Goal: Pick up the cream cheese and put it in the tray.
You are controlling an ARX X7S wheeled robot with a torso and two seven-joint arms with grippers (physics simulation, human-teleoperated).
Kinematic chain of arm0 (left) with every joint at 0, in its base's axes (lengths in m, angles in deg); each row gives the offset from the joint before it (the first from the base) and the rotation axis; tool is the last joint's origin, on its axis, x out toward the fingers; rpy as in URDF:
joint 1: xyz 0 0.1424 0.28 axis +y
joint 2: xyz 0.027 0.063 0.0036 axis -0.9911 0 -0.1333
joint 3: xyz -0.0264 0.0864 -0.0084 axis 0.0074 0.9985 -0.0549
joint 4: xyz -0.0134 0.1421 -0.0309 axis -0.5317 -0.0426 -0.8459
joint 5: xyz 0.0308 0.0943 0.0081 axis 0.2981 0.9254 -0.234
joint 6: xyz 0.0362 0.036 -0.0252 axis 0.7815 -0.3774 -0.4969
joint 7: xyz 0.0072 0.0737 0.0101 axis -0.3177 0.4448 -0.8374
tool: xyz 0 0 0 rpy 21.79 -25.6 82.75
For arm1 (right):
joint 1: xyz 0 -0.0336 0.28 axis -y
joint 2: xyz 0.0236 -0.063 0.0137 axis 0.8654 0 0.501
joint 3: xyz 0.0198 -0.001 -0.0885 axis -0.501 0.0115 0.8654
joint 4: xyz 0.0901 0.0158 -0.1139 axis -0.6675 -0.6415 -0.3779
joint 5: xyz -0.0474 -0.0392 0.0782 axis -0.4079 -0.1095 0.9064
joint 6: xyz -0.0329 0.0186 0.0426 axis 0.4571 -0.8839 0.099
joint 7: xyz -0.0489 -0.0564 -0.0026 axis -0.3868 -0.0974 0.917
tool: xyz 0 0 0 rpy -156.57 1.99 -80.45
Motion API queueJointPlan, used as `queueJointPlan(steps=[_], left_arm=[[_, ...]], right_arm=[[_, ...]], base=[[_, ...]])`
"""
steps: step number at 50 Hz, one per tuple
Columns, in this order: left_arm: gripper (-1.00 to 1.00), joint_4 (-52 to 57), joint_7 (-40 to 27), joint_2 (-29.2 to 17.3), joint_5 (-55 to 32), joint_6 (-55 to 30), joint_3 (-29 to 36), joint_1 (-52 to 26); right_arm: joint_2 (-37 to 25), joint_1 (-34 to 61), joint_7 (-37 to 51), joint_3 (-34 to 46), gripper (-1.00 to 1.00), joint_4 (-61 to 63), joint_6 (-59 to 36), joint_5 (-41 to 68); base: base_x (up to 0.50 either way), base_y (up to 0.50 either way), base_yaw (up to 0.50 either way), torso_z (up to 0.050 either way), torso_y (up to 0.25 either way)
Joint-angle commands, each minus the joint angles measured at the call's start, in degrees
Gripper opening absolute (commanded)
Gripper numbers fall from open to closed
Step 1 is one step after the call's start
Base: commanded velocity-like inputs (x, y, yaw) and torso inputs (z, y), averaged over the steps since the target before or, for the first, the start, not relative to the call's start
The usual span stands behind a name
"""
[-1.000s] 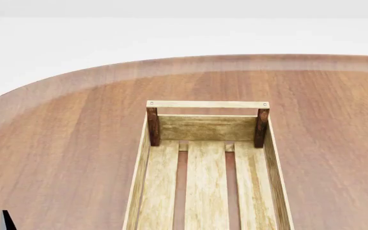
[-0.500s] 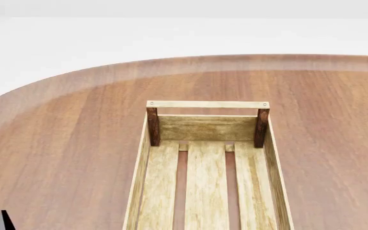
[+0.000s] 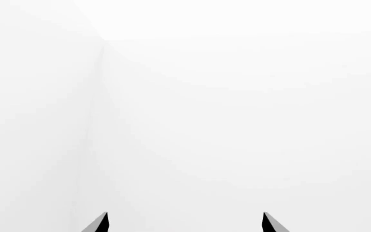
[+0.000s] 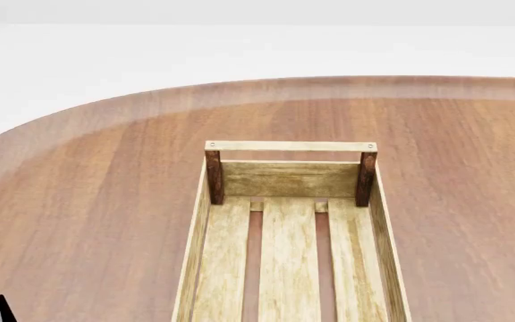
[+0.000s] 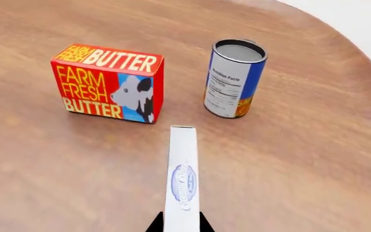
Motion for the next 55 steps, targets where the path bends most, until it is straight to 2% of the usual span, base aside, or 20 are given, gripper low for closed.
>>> queueJointPlan(steps=[1,19,32,55], left_arm=[[1.0,0.3,-0.18,-0.21,-0.18,-0.04,-0.01,0.14],[1.0,0.0,-0.27,-0.35,-0.51,0.03,0.16,-0.23],[1.0,0.09,-0.55,-0.45,-0.43,0.08,0.11,-0.15],[1.0,0.52,-0.92,-0.66,0.01,-0.09,0.16,0.13]], right_arm=[[-0.35,-4.02,1.16,-0.31,-1.0,9.17,0.43,-2.3],[-2.26,-5.73,2.64,0.75,-1.0,18.47,-0.51,-4.26],[-5.3,-4.07,4.21,0.99,-1.0,22.23,-4.49,-4.29],[-12.6,9.54,2.52,9.12,-1.0,20.24,-15.78,-3.58]], base=[[0.0,0.0,0.0,0.0,0.0],[0.0,0.0,0.0,0.0,0.0],[0.0,0.0,0.0,0.0,0.0],[0.0,0.0,0.0,0.0,0.0]])
